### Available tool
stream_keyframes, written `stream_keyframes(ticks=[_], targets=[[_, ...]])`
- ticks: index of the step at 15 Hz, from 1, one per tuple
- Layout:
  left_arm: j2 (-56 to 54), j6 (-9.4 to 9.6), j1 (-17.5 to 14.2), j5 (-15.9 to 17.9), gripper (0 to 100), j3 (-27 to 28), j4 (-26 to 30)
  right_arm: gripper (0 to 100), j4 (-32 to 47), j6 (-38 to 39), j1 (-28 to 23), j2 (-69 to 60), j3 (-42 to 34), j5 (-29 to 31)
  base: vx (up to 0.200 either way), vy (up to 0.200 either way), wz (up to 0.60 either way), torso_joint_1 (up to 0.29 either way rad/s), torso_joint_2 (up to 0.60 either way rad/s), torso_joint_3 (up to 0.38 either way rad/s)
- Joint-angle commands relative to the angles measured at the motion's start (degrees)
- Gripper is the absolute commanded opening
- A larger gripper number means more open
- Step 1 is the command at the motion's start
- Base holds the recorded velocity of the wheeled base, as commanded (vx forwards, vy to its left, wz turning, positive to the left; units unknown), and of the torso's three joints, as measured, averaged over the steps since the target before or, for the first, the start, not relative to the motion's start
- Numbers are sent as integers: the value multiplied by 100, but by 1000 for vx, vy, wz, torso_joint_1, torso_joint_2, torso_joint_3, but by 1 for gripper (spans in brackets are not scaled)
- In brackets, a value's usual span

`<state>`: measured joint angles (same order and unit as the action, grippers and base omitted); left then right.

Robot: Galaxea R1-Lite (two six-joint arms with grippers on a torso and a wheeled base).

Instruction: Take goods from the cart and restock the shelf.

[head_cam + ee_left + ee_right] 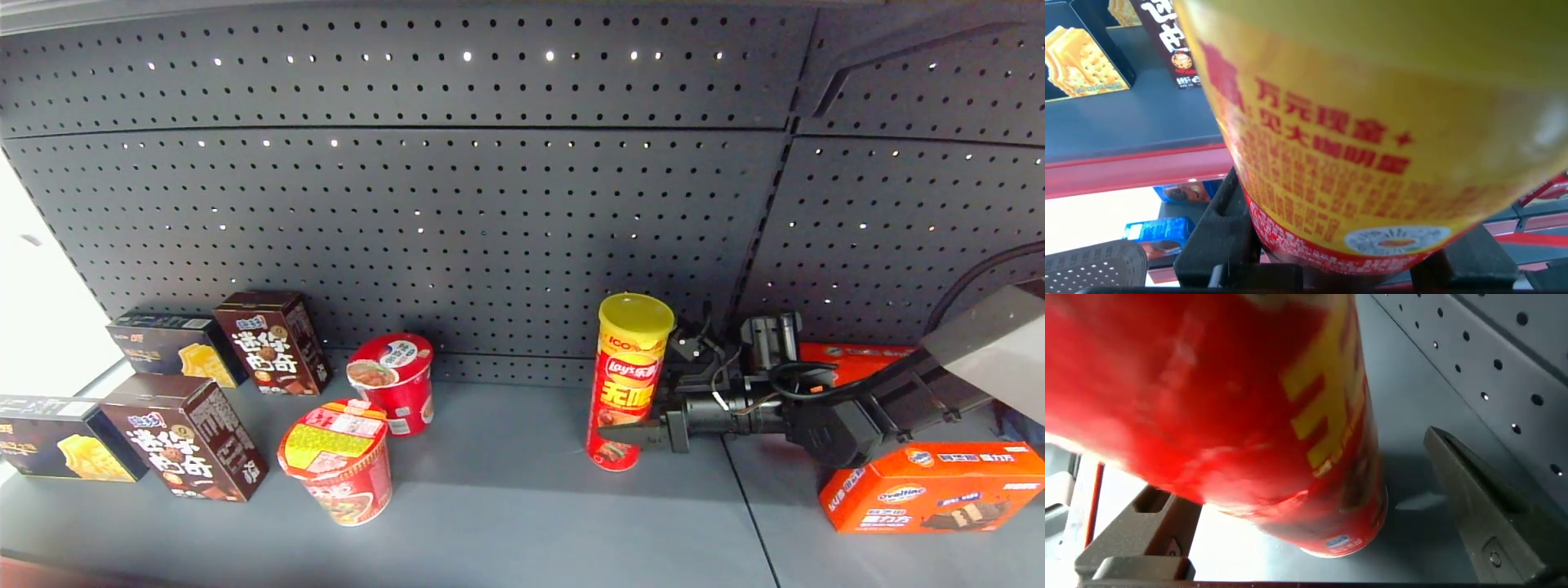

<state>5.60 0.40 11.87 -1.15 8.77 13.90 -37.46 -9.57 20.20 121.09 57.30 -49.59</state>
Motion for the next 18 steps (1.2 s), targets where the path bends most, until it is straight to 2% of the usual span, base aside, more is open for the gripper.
stream_keyframes(ticks=[1,5,6,9,16,18], targets=[[3,4,-1,0,0,2,-1,100,-7,-1,2,55,1,-15,0,0,0,0,0,0],[3,4,-1,-52,0,-6,-1,100,-121,-10,37,64,-25,-24,0,0,0,0,0,0],[3,4,-1,-52,0,2,-1,0,-130,17,98,20,-34,46,0,0,0,0,0,0],[3,4,-1,-61,0,29,-10,0,-121,25,256,-279,-245,90,0,0,0,0,0,0],[3,-5,-1,-70,0,29,-27,0,-51,78,546,-2160,-1836,644,0,0,0,0,0,0],[3,4,-1,-44,0,29,-27,0,-306,-71,529,-2265,-2073,846,0,0,0,0,0,0]])
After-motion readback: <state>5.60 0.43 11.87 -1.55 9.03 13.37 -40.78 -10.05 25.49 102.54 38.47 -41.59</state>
